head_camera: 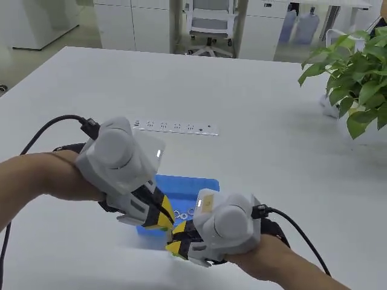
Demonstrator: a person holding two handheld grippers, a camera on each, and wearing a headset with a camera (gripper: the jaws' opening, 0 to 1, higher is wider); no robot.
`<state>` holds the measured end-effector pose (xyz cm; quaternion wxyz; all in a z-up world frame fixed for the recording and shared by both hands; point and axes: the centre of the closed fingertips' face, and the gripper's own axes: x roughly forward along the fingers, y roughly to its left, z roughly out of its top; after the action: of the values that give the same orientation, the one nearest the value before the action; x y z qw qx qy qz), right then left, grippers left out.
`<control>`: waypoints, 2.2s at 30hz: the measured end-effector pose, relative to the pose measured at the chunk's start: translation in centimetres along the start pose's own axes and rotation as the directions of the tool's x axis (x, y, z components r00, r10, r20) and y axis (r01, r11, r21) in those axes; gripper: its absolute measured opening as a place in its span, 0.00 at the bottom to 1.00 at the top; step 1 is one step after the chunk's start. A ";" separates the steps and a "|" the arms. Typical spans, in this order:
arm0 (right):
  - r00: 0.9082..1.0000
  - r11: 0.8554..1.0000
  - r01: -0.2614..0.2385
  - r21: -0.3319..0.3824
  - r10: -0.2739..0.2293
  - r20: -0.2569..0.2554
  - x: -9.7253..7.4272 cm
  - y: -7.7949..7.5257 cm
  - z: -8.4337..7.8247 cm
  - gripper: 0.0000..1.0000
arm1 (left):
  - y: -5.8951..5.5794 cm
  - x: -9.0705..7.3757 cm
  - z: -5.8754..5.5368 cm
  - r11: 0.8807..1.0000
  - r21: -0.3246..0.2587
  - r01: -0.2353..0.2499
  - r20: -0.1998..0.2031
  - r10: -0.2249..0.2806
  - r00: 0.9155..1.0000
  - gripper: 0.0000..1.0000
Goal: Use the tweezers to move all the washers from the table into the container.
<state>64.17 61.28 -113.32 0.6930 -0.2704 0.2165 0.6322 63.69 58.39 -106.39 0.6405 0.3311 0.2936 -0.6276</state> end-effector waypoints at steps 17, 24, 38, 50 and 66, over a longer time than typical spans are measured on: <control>1.000 1.000 -0.002 -0.008 0.002 0.014 -0.9 -0.2 1.9 0.10 | -0.1 -1.9 1.1 1.000 -0.002 -0.001 0.012 0.001 1.000 0.05; 1.000 1.000 -0.001 -0.008 0.002 0.024 -1.5 -0.6 2.9 0.10 | 0.2 -2.8 1.7 1.000 0.005 -0.009 0.015 0.009 1.000 0.05; 0.999 0.999 0.028 -0.016 -0.027 0.033 -2.6 -2.8 4.2 0.10 | 2.0 -3.9 3.2 0.999 0.040 -0.036 0.027 0.035 0.999 0.05; 0.998 0.998 0.051 -0.023 -0.050 0.031 -2.3 -5.8 3.4 0.10 | 4.8 -3.1 3.1 0.996 0.063 -0.067 0.034 0.065 0.997 0.05; 0.999 0.999 0.046 -0.019 -0.046 0.017 -0.2 -8.2 1.2 0.10 | 7.5 -0.8 1.2 0.996 0.052 -0.079 0.028 0.078 0.997 0.05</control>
<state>72.22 61.46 -111.43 0.7064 -0.2769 0.1982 0.6206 71.13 57.87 -104.60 0.6594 0.3511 0.2553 -0.6138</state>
